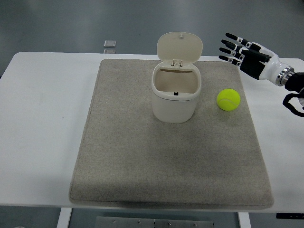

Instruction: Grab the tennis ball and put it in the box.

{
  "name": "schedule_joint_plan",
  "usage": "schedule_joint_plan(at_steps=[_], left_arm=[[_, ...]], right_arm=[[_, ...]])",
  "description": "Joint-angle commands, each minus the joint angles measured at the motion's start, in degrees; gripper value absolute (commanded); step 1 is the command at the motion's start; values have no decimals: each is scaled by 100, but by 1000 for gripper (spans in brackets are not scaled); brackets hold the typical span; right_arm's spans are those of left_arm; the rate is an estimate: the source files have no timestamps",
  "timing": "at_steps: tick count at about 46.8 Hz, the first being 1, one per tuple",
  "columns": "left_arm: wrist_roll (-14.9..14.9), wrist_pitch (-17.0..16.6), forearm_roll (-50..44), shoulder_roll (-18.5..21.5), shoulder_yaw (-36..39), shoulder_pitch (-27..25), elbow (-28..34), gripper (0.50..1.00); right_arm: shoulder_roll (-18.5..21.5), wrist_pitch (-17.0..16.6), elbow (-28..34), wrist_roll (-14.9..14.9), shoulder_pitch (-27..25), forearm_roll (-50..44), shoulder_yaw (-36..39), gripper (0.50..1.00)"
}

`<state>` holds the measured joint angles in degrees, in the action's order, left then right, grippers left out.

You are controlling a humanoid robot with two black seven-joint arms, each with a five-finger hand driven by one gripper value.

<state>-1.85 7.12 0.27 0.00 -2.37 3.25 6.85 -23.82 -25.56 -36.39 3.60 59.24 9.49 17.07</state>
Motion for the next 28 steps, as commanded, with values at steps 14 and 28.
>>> schedule_joint_plan(at_steps=[14,28], left_arm=[[0,0,0,0,0,-9,9,996],[0,0,0,0,0,-18,9,996]], right_arm=[[9,-1,1,9,-35,0,7,919],[-26,-1,1,9,-35,-79,-11,919]])
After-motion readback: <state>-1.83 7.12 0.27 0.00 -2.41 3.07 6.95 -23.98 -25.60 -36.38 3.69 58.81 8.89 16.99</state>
